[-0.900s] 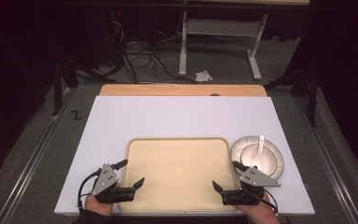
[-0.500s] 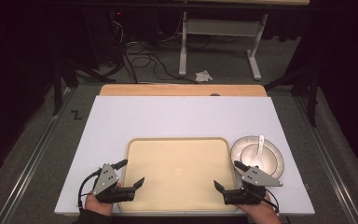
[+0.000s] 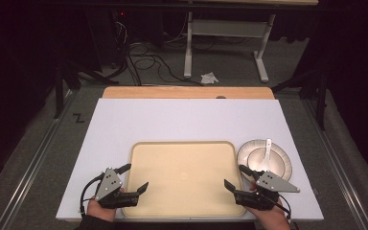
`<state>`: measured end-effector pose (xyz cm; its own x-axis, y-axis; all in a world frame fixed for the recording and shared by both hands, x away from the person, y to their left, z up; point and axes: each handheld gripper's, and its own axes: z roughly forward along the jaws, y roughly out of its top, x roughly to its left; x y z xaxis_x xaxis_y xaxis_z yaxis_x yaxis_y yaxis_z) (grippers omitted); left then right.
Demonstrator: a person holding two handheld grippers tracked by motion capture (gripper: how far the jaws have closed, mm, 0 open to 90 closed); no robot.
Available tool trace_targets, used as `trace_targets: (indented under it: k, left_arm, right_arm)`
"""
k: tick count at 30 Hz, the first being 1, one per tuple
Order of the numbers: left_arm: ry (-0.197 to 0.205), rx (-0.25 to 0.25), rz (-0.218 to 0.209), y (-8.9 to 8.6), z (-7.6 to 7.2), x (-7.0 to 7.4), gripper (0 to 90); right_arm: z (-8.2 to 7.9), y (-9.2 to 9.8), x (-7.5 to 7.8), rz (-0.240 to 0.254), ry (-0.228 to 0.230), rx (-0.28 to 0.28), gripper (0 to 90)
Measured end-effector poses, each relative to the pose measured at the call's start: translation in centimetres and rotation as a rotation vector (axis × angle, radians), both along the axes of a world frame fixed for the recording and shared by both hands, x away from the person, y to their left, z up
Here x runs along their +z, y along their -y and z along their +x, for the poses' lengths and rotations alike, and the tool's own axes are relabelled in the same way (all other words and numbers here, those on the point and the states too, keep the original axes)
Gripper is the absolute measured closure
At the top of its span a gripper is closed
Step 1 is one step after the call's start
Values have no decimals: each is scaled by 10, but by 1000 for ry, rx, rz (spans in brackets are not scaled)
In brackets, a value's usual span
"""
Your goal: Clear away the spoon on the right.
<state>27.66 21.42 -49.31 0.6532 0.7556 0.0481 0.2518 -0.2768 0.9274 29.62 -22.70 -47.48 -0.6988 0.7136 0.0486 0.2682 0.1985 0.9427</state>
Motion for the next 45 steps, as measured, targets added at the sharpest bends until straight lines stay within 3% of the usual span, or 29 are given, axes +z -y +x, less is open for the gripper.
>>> trace_targets:
  k: [5, 14, 17, 20, 21, 22, 26, 34, 45]
  left_arm:
    - [2, -1, 0, 0, 0, 0, 159]
    - [5, -1, 1, -1, 0, 1, 159]
    - [8, -2, 3, -1, 0, 1, 159]
    - [9, 0, 3, -2, -1, 1, 159]
    - [9, 1, 3, -2, 0, 1, 159]
    - [9, 2, 3, -2, 0, 1, 159]
    - [8, 8, 2, -3, 0, 1, 159]
    - [10, 11, -5, -4, -1, 1, 159]
    - [11, 14, -7, -5, -1, 1, 159]
  right_arm:
    - [-1, 9, 7, 21, 26, -5, 380]
    - [0, 23, 19, 20, 11, -11, 537]
    - [1, 34, 25, 19, 11, -53, 627]
    - [3, 39, 27, 19, 2, -81, 661]
    - [5, 46, 30, 21, -7, -129, 710]
    - [5, 46, 30, 21, -7, -129, 710]
    - [12, 55, 34, -29, -11, -195, 801]
    - [43, 74, 38, -72, -59, -244, 900]
    - [90, 76, 40, -185, -116, -270, 900]
